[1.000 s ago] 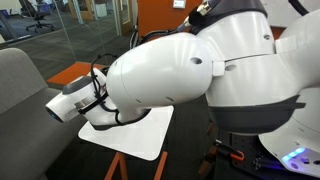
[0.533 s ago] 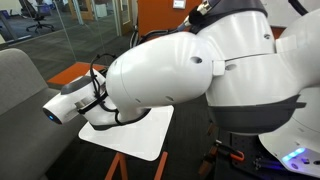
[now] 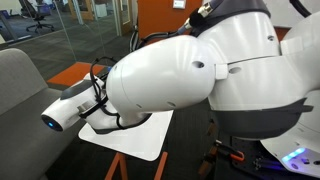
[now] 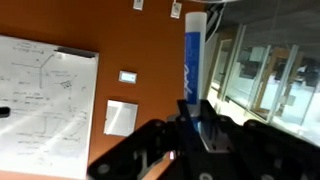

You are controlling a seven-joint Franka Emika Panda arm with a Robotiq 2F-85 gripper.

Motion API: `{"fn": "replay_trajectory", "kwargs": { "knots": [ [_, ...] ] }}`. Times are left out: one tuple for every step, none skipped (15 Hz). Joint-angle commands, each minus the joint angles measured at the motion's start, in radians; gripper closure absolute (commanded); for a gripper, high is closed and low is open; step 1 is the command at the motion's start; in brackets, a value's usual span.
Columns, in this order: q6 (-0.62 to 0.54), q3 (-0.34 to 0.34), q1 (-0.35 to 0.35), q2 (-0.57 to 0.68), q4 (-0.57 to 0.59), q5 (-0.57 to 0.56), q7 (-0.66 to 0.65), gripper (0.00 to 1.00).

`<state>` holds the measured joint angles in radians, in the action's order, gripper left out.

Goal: Put the blue object in the glass cup

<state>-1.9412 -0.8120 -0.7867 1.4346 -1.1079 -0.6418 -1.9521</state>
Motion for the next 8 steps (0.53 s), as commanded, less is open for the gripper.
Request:
{"fn": "replay_trajectory", "kwargs": {
  "knots": [
    [-0.068,0.027,-0.006,-0.035,-0.055,0.005,0.019,0.95],
    [-0.079,0.041,0.002,-0.039,-0.056,0.016,0.026,0.95],
    [-0.085,0.052,0.007,-0.041,-0.059,0.023,0.031,0.95],
    [-0.1,0.058,0.009,-0.042,-0.065,0.028,0.025,0.95],
    [-0.108,0.063,0.012,-0.039,-0.065,0.032,0.017,0.95],
    [-0.114,0.067,0.015,-0.035,-0.065,0.036,0.008,0.95],
    [-0.119,0.071,0.018,-0.032,-0.064,0.042,0.008,0.95],
    [-0.106,0.072,0.02,-0.028,-0.059,0.056,0.0,0.56]
  ]
}}
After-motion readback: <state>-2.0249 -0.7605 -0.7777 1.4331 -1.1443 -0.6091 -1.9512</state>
